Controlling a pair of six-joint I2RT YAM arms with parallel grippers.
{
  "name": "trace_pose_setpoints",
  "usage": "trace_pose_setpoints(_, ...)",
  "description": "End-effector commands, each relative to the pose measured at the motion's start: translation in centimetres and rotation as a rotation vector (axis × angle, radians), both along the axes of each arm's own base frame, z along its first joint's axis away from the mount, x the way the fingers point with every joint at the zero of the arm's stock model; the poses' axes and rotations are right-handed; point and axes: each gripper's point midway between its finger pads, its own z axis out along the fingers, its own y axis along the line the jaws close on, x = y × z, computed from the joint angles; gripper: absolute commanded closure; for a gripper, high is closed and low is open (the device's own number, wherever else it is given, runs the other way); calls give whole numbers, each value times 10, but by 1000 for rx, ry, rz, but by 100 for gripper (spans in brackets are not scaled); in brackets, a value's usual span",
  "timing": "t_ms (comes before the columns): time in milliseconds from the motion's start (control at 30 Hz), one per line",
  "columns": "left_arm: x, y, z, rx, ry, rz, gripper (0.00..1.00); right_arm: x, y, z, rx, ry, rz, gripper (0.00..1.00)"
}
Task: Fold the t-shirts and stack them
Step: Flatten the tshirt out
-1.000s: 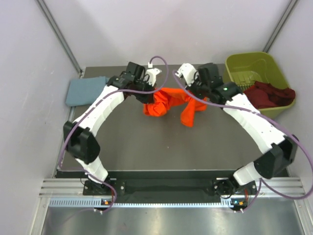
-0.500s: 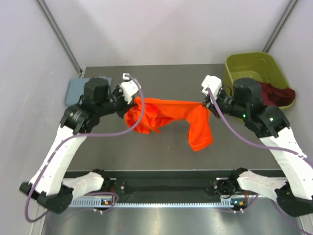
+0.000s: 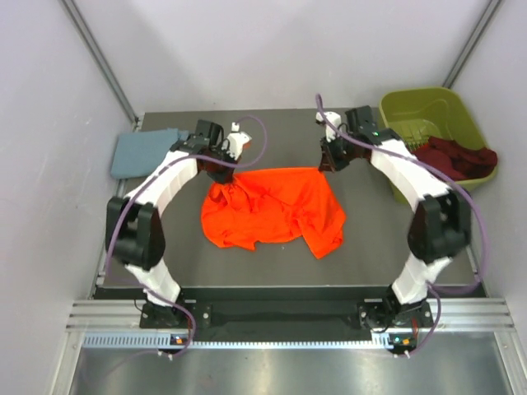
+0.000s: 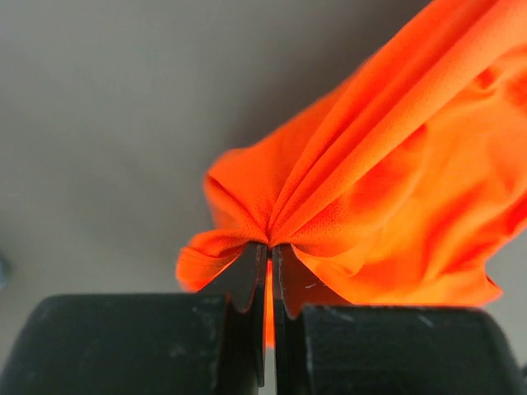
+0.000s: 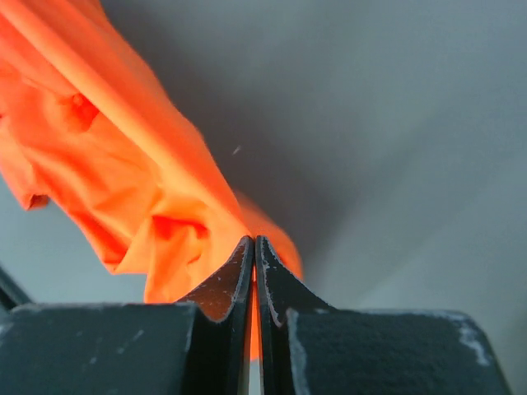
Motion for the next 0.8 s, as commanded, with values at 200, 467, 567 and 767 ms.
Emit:
trace_pose_setpoints(200,121,12,-10,-93,-57,169,100,115,-10,-4,-5,-83,-119,100)
trace_pose_setpoints(467,184,-35,11,-265,-115,139,100,128,-32,-29,-55,-42,-217,100)
trace_pose_setpoints(567,202,-60,8,-282,-126,104,100,112,-40,-43,-71,18,-214,100)
trace_pose_setpoints(767,215,-119,-1,-322,-190,20,100,58,-27,-68,-66,156,-163,100)
